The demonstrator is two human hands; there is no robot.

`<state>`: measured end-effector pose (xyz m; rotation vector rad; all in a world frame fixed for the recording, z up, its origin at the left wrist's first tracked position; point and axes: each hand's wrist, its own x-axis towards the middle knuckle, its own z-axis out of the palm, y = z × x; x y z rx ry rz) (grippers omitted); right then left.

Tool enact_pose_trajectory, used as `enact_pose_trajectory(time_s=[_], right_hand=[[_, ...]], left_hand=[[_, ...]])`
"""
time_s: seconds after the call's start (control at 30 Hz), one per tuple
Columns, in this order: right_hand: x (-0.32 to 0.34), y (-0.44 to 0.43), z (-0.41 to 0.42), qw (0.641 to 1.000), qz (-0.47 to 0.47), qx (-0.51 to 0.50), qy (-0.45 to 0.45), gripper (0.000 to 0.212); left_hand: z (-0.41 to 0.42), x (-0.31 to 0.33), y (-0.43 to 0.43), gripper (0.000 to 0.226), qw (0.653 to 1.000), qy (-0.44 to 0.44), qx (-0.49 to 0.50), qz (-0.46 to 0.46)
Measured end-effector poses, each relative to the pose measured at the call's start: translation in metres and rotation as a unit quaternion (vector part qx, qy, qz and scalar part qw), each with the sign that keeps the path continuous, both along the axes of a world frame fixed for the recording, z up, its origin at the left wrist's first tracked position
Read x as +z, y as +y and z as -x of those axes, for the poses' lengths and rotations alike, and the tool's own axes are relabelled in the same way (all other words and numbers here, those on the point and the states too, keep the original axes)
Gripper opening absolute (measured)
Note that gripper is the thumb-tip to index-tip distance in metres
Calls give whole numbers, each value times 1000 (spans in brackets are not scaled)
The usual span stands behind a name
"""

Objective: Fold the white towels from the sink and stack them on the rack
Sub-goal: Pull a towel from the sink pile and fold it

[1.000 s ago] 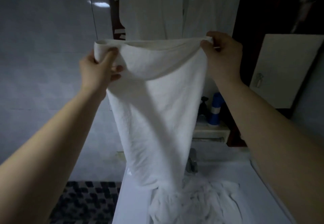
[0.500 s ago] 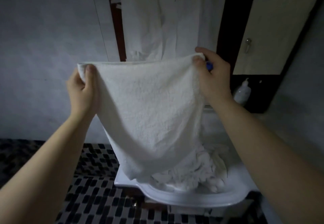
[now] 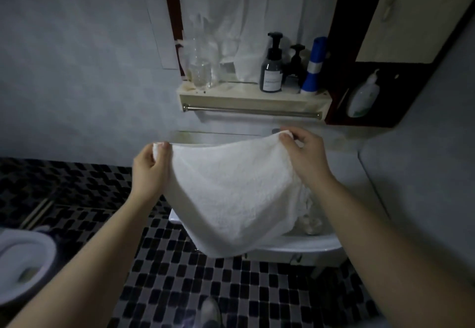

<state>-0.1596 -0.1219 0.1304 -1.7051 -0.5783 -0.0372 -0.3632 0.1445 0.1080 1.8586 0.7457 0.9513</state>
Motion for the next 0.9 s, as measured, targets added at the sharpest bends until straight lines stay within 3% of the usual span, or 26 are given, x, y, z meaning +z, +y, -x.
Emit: enact_pose_trajectory(time_s=[0.17,0.33,0.63,0.77,0.9], right_hand=[[-48,-2,-8,998,57,-30,23,22],[-79,0,-22,992,103,-22,75,21],[-138,58,-72,963,226,-64,135,32],[-155,96,-92,957,229,-82,158,31],[-153,140,-123,969,174,-93,152,28]], left_hand=[[2,-43,-3,42,996,63,-35,43],[-11,-78,0,23,985,118,-72,107],[-50,-153,44,44,930,197,-102,293],[-76,-173,66,40,921,170,-64,346],[-110,-179,93,38,928,135,-16,346]])
